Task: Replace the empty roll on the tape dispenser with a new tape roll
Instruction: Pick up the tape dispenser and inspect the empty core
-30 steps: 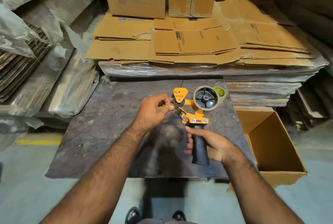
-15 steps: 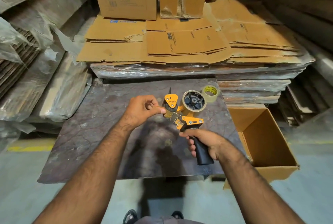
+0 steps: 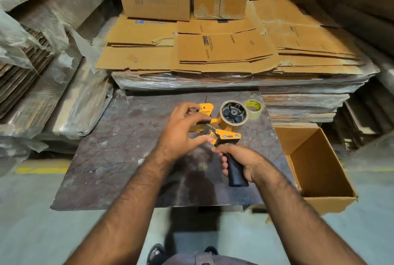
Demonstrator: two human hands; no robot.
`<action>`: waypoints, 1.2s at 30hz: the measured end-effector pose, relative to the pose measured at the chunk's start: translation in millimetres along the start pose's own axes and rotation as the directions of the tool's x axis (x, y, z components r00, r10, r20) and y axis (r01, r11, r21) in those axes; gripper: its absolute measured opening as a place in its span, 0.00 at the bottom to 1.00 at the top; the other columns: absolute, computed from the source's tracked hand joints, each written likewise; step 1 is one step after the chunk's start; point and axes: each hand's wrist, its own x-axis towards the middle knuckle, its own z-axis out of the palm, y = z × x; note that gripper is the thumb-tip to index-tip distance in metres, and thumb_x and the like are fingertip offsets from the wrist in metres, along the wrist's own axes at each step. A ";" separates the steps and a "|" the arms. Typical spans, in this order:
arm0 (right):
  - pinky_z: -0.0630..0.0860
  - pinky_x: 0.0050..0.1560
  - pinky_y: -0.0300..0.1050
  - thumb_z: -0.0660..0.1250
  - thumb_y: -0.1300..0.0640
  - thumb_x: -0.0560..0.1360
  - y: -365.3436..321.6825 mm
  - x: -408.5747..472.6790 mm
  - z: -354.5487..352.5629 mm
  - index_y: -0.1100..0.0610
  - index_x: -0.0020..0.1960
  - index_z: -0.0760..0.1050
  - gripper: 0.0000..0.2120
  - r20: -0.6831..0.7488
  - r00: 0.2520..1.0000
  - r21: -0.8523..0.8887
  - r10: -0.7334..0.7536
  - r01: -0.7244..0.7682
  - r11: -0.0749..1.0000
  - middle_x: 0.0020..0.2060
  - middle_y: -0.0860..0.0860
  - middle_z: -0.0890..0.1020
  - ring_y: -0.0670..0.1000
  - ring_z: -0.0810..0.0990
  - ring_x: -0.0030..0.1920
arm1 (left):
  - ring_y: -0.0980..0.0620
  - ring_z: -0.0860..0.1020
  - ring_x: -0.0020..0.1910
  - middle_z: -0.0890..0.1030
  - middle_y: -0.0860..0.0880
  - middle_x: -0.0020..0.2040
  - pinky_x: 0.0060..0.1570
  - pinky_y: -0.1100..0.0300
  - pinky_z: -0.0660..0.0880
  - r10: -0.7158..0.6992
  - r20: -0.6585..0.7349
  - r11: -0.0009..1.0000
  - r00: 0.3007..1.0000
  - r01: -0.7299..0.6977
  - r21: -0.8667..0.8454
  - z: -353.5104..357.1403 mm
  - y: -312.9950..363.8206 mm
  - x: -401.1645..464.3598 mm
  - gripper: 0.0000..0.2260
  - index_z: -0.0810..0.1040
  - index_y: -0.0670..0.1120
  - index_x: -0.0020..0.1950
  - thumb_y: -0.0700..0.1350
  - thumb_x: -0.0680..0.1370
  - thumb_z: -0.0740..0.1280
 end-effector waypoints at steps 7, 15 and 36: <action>0.74 0.25 0.40 0.74 0.59 0.72 1.8 1.2 11.5 0.56 0.32 0.75 0.13 -0.015 0.999 -0.066 -0.030 0.029 0.997 0.26 0.51 0.75 0.49 0.73 0.23 | 0.49 0.69 0.62 0.70 0.49 0.62 0.59 0.42 0.74 -0.062 -0.086 0.991 0.994 0.071 0.113 15.2 -7.3 -8.4 0.08 0.84 0.53 0.48 0.54 0.71 0.76; 0.75 0.25 0.40 0.73 0.59 0.73 -8.0 5.9 22.4 0.56 0.32 0.75 0.12 -0.119 0.990 0.001 -0.070 0.071 0.997 0.24 0.50 0.75 0.48 0.74 0.22 | 0.52 0.69 0.59 0.74 0.51 0.59 0.57 0.48 0.71 -0.081 -0.250 0.996 0.965 0.090 0.024 31.5 -5.2 -16.9 0.16 0.79 0.49 0.33 0.61 0.68 0.75; 0.76 0.27 0.41 0.76 0.58 0.71 -3.4 2.7 85.5 0.56 0.31 0.76 0.13 -0.130 0.991 -0.031 -0.042 0.038 0.999 0.27 0.52 0.76 0.49 0.74 0.24 | 0.63 0.72 0.42 0.78 0.61 0.37 0.43 0.67 0.65 -0.071 0.060 0.997 0.996 0.073 -0.036 -65.1 -108.8 -0.9 0.07 0.84 0.48 0.39 0.49 0.71 0.79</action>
